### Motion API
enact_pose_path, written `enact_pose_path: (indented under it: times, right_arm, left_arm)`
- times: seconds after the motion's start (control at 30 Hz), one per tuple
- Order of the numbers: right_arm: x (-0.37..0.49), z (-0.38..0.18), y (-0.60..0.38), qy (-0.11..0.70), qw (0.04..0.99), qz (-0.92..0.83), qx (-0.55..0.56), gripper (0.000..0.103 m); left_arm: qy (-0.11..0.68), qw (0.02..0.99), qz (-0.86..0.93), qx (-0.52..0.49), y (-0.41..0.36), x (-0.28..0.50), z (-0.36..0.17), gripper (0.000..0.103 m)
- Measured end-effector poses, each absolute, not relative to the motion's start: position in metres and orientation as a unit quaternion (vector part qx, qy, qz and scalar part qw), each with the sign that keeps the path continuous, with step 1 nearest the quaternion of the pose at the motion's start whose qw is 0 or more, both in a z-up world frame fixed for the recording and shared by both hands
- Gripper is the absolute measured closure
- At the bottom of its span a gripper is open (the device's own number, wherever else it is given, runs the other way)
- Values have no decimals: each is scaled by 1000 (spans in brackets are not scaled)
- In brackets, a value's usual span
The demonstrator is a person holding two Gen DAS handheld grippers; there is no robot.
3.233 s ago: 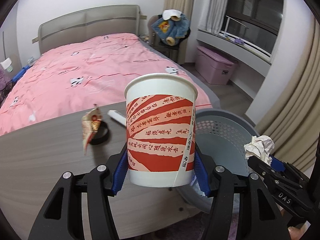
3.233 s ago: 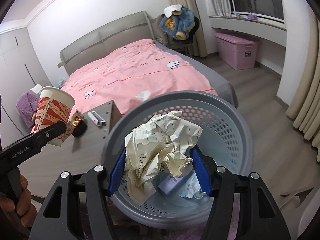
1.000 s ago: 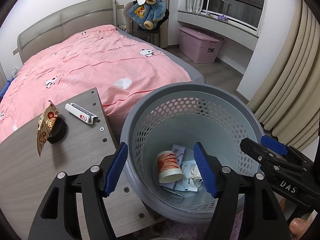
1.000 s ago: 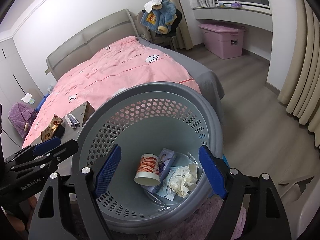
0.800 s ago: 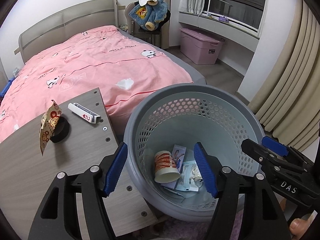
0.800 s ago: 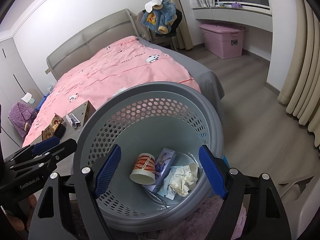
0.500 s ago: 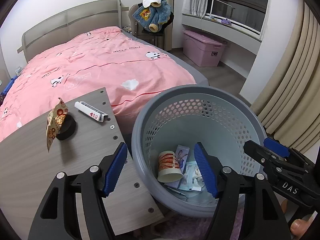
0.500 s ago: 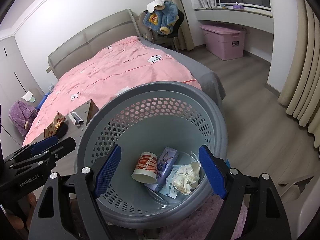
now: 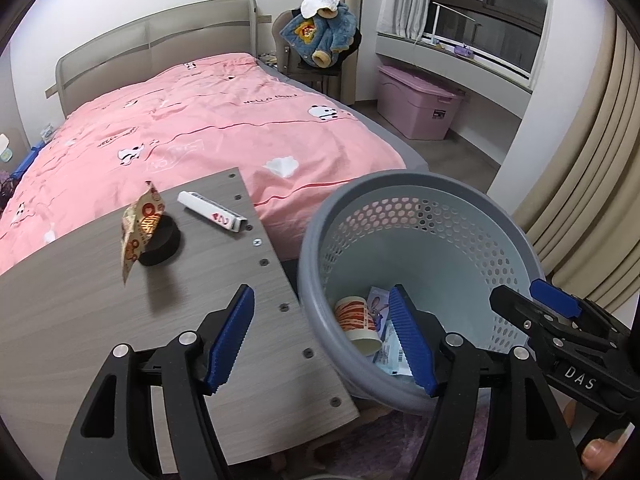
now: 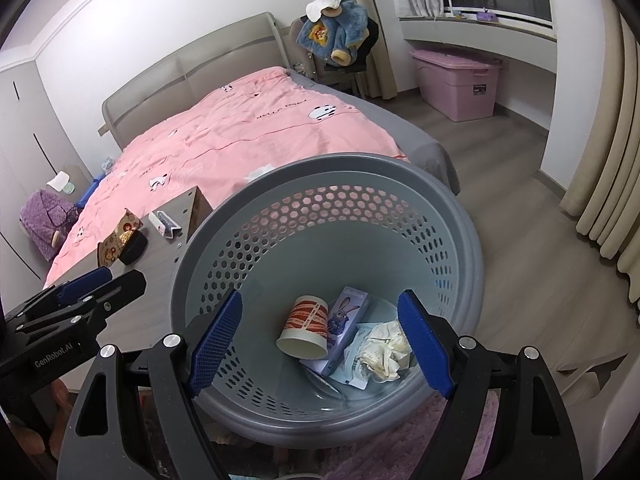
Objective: Collect trash
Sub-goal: 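Withdraw both grippers from the basket toward the table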
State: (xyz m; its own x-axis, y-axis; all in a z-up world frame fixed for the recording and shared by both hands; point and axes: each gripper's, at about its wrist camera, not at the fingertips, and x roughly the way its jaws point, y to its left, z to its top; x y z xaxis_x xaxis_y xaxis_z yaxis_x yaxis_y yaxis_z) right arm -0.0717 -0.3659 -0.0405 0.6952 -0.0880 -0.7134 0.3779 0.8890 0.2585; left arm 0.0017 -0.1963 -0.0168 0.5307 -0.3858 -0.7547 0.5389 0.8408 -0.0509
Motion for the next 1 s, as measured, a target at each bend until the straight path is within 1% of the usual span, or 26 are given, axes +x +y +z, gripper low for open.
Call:
enact_pose_path:
  times: [0.63, 0.77, 1.0]
  right_arm:
    - [-53, -33, -330, 371, 906, -97, 180, 25]
    - [-48, -31, -322, 371, 907, -90, 176, 21]
    - [-40, -27, -311, 370, 911, -79, 167, 21]
  left_arm:
    - [408, 878, -239, 74, -159, 12, -18, 36]
    - [410, 879, -233, 70, -152, 14, -19, 36]
    - [406, 884, -224, 60, -139, 16, -16, 35]
